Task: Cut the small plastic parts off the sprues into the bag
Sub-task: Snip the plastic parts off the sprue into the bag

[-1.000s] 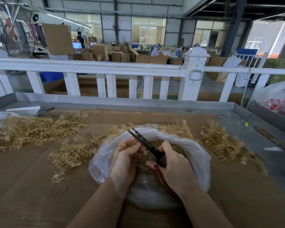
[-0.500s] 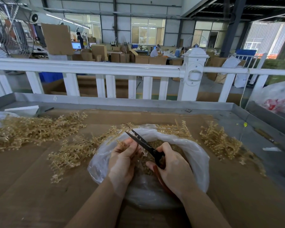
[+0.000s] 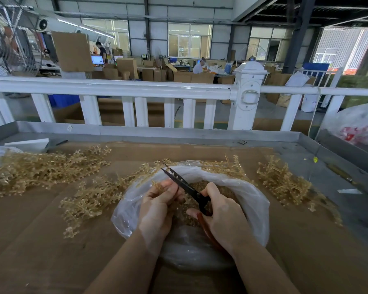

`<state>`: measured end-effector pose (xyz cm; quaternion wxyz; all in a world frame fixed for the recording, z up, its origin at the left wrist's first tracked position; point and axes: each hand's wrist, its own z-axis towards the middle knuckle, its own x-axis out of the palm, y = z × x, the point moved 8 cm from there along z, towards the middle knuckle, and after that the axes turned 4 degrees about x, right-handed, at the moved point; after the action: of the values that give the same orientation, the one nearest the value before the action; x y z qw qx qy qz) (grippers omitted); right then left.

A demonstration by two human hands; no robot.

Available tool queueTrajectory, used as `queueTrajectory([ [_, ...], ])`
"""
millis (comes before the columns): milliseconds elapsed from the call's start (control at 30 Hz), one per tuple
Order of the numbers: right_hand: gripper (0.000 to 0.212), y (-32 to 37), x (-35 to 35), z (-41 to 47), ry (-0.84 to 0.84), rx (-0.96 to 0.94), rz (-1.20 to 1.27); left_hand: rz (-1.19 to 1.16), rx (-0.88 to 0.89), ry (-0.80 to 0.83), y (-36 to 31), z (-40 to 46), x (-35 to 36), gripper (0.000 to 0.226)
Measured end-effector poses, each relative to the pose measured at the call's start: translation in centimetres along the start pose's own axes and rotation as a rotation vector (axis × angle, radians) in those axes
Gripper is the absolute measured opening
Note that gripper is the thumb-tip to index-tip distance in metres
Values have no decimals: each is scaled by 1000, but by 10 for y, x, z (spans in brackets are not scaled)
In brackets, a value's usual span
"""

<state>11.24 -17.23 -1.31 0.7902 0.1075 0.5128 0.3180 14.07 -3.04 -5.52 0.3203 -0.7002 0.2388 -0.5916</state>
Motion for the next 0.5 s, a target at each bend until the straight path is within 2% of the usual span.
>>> queueTrajectory([
  [300, 40, 0, -3, -3, -45, 16, -1, 22, 19, 19, -2, -3, 1, 11],
  [500, 37, -2, -2, -2, -9, 35, 11, 38, 3, 6, -1, -5, 0, 29],
])
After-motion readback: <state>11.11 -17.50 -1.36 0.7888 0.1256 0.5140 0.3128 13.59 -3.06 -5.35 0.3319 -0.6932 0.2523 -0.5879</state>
